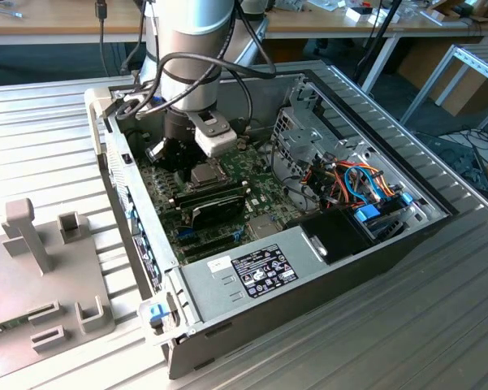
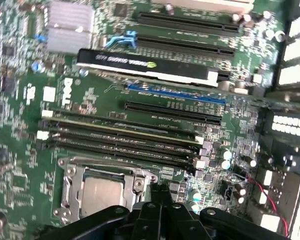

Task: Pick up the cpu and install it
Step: 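Install the second cpu locking lever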

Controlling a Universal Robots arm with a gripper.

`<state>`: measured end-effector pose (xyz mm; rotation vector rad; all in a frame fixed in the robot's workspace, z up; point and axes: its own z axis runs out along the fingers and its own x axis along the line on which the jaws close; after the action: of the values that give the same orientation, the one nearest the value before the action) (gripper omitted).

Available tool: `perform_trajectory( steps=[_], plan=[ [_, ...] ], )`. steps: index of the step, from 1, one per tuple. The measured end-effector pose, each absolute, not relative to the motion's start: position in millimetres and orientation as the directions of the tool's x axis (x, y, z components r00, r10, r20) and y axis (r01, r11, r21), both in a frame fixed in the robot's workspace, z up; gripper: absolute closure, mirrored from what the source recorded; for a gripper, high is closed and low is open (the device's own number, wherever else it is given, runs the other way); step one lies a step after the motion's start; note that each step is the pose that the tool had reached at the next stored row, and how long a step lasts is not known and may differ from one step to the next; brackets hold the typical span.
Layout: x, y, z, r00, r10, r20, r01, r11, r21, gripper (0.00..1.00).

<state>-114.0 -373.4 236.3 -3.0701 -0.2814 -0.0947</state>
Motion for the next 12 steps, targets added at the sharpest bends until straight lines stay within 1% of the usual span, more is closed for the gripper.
perform_trajectory(
  steps=[7, 12],
  plan=[
    [-112.2, -373.5, 236.4, 0.942, 0.329, 0.067, 0.332, -0.942, -0.051, 0.89],
    [-107.8, -373.5, 236.3, 0.941, 0.333, 0.067, 0.336, -0.940, -0.051, 0.89]
  ],
)
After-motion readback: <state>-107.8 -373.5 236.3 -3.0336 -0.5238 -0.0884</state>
